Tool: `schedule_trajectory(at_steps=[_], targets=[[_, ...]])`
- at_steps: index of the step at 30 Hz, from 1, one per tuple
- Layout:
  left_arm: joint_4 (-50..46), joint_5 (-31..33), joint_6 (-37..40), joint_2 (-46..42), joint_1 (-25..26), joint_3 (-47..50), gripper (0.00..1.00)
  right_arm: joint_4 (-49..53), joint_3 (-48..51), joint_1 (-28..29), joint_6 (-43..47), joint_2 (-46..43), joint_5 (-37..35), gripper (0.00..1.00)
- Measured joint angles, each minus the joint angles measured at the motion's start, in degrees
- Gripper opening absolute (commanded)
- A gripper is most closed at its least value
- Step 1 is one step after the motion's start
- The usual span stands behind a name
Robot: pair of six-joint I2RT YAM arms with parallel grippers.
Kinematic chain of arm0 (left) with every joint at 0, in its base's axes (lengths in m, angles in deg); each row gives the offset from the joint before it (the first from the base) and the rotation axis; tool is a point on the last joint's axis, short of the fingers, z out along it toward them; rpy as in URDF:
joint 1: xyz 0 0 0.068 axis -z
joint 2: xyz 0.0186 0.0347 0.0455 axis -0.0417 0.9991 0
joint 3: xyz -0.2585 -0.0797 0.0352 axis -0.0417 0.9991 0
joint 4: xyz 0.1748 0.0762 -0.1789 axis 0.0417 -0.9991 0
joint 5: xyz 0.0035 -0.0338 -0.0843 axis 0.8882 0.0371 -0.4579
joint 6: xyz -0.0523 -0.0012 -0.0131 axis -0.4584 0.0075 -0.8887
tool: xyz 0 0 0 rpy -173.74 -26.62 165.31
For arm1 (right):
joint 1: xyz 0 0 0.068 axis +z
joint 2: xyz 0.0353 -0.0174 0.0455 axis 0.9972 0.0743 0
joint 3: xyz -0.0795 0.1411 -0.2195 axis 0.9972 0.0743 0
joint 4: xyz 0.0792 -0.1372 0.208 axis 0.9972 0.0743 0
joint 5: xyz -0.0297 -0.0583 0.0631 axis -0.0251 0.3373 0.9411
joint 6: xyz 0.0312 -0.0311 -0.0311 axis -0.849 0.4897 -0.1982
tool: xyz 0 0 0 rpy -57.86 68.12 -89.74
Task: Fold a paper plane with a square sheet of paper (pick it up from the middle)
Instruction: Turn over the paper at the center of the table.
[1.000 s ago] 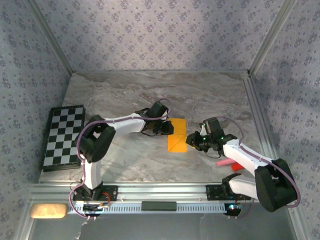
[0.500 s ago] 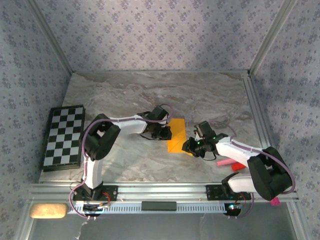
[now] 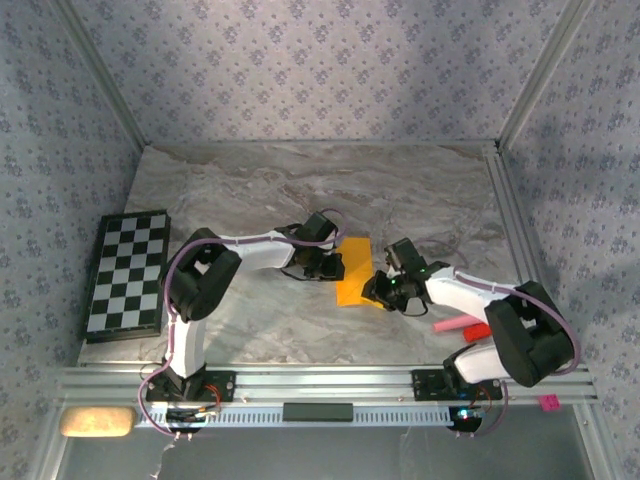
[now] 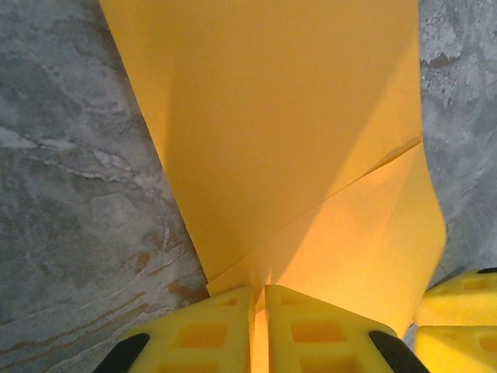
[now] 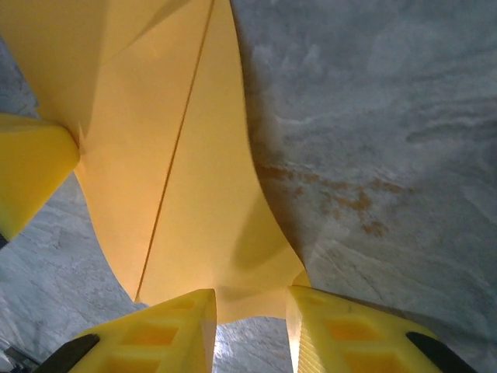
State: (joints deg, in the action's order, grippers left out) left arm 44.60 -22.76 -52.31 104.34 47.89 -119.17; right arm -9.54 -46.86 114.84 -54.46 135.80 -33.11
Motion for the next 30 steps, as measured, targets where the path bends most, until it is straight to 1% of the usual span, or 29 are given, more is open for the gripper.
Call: schedule_trajectory(at_steps=[3, 6, 11, 23, 30], targets=[[0.1, 0.0, 0.0, 0.0, 0.0, 0.0, 0.14, -2.3, 0.0, 0.1, -0.4, 0.6, 0.7, 0.37], [0.3, 0.0, 0.0, 0.0, 0.0, 0.2, 0.14, -4.3, 0.0, 0.1, -0.3, 0.9, 0.9, 0.45], [0.3, 0.0, 0.0, 0.0, 0.0, 0.2, 0.14, -8.6, -0.1, -1.2, 0.1, 1.5, 2.7, 0.48], [0.4, 0.0, 0.0, 0.0, 0.0, 0.2, 0.14, -14.9, -2.7, -5.6, 4.4, 6.2, 8.4, 0.49], [0.3, 0.0, 0.0, 0.0, 0.0, 0.2, 0.14, -18.1, -2.5, -8.5, 4.8, 7.9, 10.2, 0.47]])
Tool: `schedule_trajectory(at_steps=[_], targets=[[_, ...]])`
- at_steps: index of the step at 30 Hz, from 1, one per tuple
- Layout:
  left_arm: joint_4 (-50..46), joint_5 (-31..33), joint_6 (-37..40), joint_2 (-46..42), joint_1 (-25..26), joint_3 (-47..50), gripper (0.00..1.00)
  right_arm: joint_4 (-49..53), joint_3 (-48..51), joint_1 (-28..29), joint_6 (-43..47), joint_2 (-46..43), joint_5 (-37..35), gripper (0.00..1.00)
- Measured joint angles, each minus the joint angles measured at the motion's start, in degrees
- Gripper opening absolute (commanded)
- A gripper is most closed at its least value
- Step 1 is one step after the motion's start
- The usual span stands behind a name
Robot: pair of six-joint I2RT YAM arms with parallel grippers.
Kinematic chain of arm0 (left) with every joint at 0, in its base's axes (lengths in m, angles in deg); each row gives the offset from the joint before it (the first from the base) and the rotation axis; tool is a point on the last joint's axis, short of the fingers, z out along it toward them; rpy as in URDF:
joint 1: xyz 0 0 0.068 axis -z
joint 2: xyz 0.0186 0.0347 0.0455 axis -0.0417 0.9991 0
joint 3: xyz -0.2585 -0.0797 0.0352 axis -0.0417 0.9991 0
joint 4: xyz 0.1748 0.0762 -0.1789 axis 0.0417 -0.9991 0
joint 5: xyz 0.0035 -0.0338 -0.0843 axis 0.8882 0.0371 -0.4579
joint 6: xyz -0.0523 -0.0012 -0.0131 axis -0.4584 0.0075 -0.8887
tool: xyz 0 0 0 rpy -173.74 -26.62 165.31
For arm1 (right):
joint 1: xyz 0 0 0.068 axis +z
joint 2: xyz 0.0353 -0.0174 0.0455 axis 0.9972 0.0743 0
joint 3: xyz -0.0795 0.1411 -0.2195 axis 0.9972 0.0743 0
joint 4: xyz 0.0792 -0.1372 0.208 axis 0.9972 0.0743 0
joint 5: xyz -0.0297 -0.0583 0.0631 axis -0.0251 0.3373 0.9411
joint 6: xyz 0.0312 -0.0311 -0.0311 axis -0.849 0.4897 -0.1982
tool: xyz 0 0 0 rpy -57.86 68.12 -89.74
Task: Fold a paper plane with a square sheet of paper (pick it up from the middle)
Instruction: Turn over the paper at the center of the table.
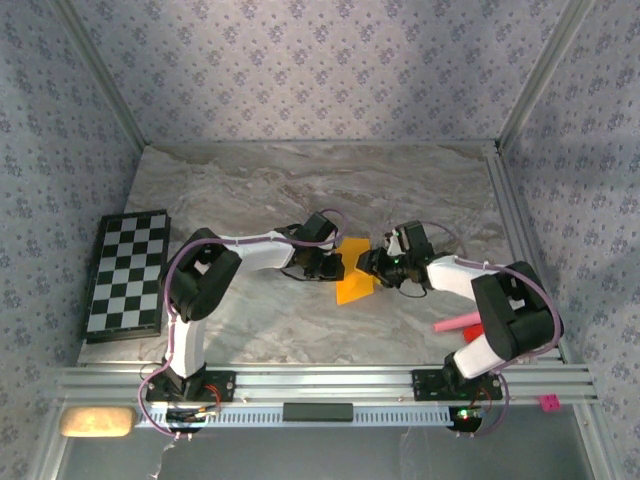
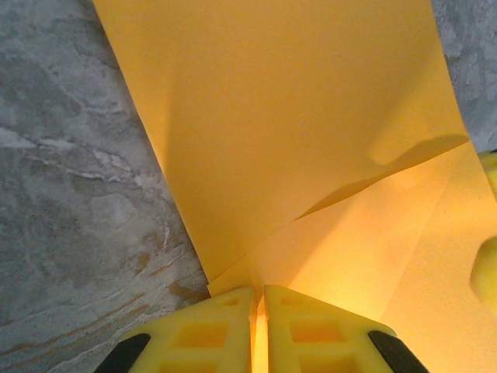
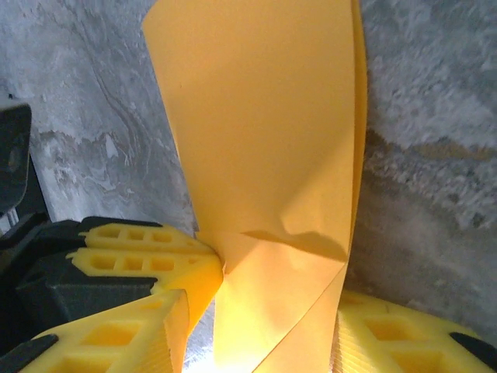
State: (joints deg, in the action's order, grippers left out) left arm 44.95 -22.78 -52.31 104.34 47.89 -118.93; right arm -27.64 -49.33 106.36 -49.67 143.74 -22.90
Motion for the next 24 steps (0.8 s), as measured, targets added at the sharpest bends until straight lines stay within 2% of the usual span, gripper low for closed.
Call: schedule_trajectory(at_steps=[5, 24], targets=[[0.0, 0.0, 0.0, 0.0, 0.0, 0.0, 0.14, -2.8, 0.5, -0.7, -0.4, 1.9, 1.2, 0.43], [0.3, -0.3, -1.0, -0.2, 0.0, 0.0, 0.18, -8.5, 2.0, -2.5, -2.3, 5.8, 2.6, 0.14]])
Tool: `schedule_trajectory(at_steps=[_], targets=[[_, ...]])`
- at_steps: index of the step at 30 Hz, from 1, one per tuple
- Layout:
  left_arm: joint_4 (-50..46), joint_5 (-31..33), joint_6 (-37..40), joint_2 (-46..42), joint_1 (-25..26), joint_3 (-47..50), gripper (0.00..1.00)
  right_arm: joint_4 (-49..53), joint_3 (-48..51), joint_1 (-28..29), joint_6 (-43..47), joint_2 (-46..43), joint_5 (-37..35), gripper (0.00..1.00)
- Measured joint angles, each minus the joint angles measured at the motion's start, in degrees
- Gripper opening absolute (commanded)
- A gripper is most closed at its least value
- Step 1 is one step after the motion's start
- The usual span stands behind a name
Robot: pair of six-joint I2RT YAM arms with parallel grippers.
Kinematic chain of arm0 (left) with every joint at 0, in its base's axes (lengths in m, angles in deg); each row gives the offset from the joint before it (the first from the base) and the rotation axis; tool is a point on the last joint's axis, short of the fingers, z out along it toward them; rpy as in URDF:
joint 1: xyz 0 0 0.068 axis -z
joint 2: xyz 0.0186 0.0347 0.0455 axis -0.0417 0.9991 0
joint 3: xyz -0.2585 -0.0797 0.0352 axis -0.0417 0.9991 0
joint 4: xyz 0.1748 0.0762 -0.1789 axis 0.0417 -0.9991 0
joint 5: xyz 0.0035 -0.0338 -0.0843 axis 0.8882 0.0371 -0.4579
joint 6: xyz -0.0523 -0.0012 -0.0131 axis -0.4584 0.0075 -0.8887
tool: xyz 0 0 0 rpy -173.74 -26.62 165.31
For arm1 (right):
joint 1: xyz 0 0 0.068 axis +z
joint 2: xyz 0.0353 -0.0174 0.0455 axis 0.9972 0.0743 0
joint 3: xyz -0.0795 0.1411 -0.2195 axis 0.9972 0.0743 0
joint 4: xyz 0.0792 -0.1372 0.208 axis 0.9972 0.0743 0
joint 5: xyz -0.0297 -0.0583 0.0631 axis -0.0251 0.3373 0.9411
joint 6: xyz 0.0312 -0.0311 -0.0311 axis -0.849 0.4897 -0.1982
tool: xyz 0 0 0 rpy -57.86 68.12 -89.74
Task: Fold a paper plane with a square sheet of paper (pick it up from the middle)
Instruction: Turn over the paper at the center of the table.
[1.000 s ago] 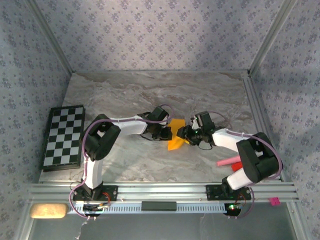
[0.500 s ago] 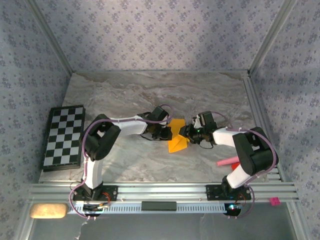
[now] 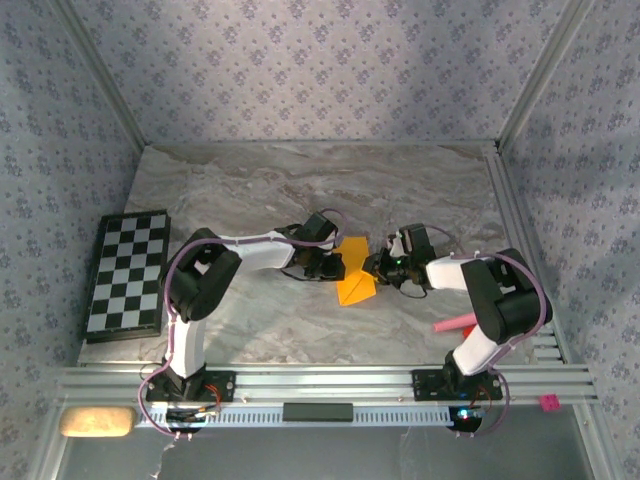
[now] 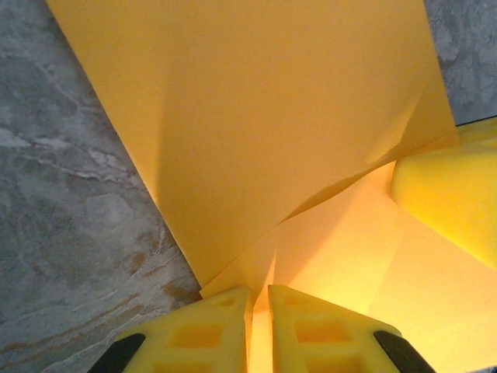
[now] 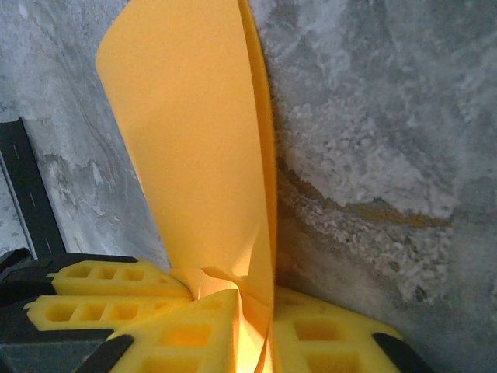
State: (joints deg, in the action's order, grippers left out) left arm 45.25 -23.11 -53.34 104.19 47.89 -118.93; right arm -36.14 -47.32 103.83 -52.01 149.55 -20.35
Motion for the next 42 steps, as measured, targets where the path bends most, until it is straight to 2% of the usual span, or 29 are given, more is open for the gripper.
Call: schedule_trajectory(at_steps=[3, 8, 12, 14, 20, 30, 36, 42], targets=[[0.1, 0.2, -0.2, -0.9, 0.0, 0.6, 0.25, -0.4, 0.2, -0.2, 0.0, 0.0, 0.2, 0.1], [0.9, 2.2, -1.2, -6.9, 0.1, 4.4, 0.39, -0.4, 0.5, -1.1, 0.0, -0.7, 0.2, 0.09], [1.3, 6.4, -2.0, -14.6, 0.4, 7.2, 0.41, 1.2, 0.7, -1.5, 1.0, -3.8, 0.0, 0.08], [1.5, 9.1, -2.2, -18.5, 0.4, 8.6, 0.45, 3.4, 0.6, -1.5, 2.0, -6.0, -0.5, 0.08], [3.0, 17.4, -4.9, -30.0, -0.2, 14.4, 0.48, 17.5, -3.8, -1.0, 8.1, -13.2, -7.2, 0.07], [5.5, 26.4, -8.9, -44.5, -2.8, 22.3, 0.61, 41.5, -14.1, 3.7, 18.0, -23.1, -29.0, 0.08], [5.6, 29.1, -9.2, -47.7, -3.5, 23.0, 0.64, 53.2, -20.1, 12.4, 20.3, -22.7, -49.0, 0.09], [3.9, 33.3, -10.6, -51.7, -3.5, 24.4, 0.65, 63.6, -26.1, 18.1, 18.2, -15.2, -67.3, 0.07]])
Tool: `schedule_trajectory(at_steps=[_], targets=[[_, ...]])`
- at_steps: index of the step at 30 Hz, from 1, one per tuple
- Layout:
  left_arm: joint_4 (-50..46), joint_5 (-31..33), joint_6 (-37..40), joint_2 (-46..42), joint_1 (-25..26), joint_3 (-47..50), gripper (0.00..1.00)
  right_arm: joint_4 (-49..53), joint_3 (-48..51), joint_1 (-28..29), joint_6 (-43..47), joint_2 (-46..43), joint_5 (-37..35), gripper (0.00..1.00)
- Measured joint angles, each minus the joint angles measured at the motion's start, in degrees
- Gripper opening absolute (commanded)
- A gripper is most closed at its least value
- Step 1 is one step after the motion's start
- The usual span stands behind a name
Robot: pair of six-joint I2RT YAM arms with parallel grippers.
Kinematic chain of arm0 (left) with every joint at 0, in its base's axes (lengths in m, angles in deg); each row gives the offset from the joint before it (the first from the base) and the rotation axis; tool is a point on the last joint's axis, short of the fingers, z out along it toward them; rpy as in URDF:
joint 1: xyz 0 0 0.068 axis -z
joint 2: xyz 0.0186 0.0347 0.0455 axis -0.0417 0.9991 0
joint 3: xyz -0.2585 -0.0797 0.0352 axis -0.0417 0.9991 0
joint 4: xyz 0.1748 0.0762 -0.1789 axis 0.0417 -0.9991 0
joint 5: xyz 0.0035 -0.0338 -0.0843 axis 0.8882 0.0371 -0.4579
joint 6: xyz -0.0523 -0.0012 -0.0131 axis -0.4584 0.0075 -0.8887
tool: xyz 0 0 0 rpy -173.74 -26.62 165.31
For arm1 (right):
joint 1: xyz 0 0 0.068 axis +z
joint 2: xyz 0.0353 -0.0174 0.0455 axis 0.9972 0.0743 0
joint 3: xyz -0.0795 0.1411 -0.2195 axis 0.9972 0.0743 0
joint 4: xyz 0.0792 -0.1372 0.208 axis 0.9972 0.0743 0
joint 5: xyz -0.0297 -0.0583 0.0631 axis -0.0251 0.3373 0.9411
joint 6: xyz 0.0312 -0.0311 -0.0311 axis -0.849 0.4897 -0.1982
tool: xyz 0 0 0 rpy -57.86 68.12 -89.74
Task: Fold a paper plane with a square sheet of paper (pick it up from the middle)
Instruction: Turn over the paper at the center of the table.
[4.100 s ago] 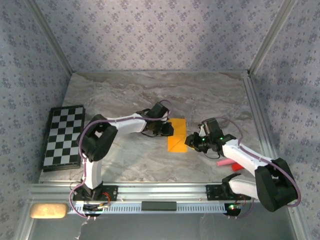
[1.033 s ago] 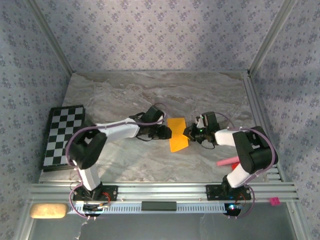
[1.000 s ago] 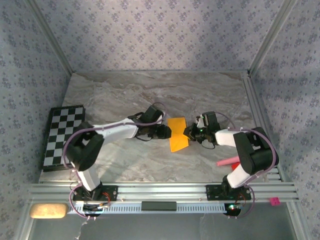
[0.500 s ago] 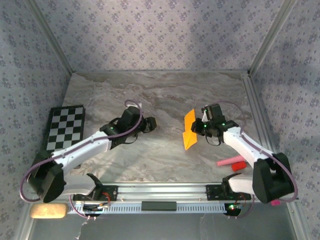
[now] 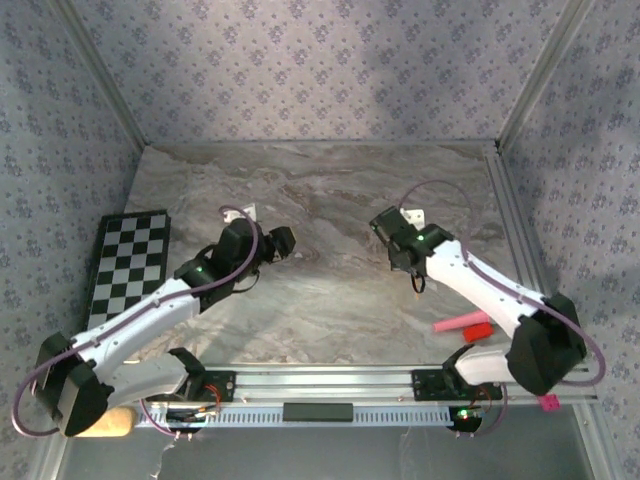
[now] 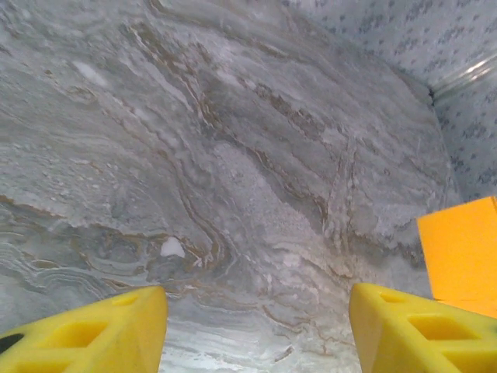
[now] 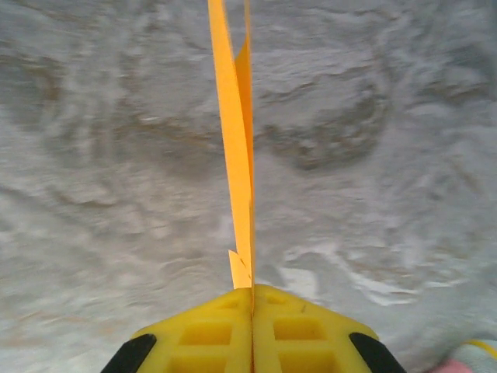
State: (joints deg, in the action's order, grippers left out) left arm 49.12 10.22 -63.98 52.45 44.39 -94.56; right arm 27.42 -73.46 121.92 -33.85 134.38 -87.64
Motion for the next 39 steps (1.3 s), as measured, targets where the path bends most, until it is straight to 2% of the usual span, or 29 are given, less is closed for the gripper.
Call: schedule_trajectory(at_steps=[3, 7, 13, 19, 22, 26, 29, 31, 32, 36, 39], targets=[[-0.1, 3.1, -0.5, -5.2, 0.0, 2.7, 0.67, 3.1, -2.1, 3.6, -0.6, 5.9, -5.3, 0.08], [-2.9, 8.4, -1.6, -10.4, 0.0, 3.3, 0.67, 4.8, -5.9, 8.2, -0.9, 15.1, -7.3, 0.09], [-9.7, 16.9, -4.1, -16.7, -0.1, 3.9, 0.67, 5.3, -14.1, 14.2, -1.0, 27.1, -6.6, 0.1], [-13.0, 19.6, -5.0, -18.2, -0.3, 4.5, 0.67, 4.0, -20.2, 17.3, -0.8, 34.1, -1.5, 0.13], [-13.4, 19.7, -5.4, -17.6, -0.4, 4.7, 0.67, 1.6, -20.7, 16.9, -0.8, 34.3, 4.5, 0.14], [-13.6, 19.7, -5.6, -17.1, -0.4, 4.8, 0.68, -4.9, -19.7, 15.3, -1.0, 33.7, 14.3, 0.2], [-13.6, 19.5, -5.6, -16.5, -0.4, 4.8, 0.69, -10.6, -16.2, 13.5, -1.4, 30.8, 22.0, 0.27], [-13.5, 19.0, -5.6, -15.8, -0.4, 4.8, 0.7, -15.1, -13.2, 12.0, -1.3, 27.8, 27.0, 0.42], [-13.5, 18.6, -5.6, -15.3, -0.4, 4.8, 0.71, -17.4, -11.4, 11.4, -1.2, 26.1, 29.0, 0.43], [-13.1, 16.2, -5.6, -11.7, -0.8, 4.8, 0.73, -25.4, -3.2, 8.4, -1.9, 17.0, 36.1, 0.43], [-13.2, 13.7, -5.6, -8.2, -1.4, 4.7, 0.73, -31.4, 2.8, 5.1, -3.0, 9.8, 40.5, 0.36]])
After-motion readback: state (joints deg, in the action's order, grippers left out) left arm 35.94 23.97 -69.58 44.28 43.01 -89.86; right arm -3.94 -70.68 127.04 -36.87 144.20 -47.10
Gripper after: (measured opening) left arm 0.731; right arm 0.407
